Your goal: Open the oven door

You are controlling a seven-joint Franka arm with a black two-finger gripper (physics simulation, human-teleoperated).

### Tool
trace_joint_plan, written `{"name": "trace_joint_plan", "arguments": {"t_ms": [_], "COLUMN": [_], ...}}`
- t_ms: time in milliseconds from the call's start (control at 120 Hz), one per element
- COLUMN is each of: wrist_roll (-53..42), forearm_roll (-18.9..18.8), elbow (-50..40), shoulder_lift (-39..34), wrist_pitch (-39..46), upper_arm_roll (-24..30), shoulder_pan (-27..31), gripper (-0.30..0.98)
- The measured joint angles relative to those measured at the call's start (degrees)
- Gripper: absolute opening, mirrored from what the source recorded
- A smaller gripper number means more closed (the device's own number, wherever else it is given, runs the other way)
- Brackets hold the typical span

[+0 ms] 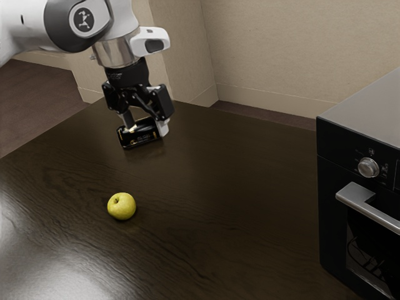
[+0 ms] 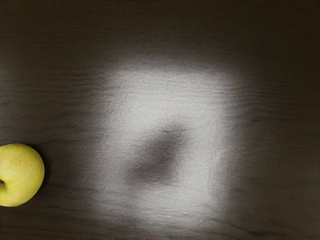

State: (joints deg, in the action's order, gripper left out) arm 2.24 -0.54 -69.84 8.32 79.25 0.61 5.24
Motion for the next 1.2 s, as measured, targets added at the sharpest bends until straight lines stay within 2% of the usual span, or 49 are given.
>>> {"name": "trace_joint_plan", "arguments": {"t_ms": [167, 217, 250, 292, 375, 442, 500, 558, 850, 1017, 1200], "wrist_roll": [-2.5, -4.8, -8.6, -13.0, -21.6, -28.7, -34.5, -40.0, -60.1, -67.5, -72.1], "forearm_roll": [0.3, 0.4, 1.0, 1.0, 0.4, 0.8, 1.8, 3.3, 4.9, 3.7, 0.2], "elbow": [0.2, 4.6, 7.5, 7.4, 5.0, -1.3, -8.3, -11.5, -13.4, -13.6, -15.3], "shoulder_lift": [-0.1, -4.6, -10.4, -14.5, -18.1, -21.0, -24.0, -24.7, -15.9, -11.8, -9.0], "wrist_pitch": [0.9, 1.0, 1.2, 0.7, 0.9, 3.4, 6.6, 9.8, 20.5, 24.5, 28.2], "upper_arm_roll": [0.0, 1.0, 5.9, 15.2, 29.9, 34.9, 36.2, 37.4, 41.7, 42.7, 43.4], "shoulder_pan": [0.0, 0.8, 4.6, 10.0, -1.2, -3.6, -3.9, -3.9, -3.9, -4.0, -4.1], "gripper": [0.69, 0.69, 0.69, 0.69, 0.68, 0.68, 0.68, 0.68, 0.69, 0.69, 0.69]}}
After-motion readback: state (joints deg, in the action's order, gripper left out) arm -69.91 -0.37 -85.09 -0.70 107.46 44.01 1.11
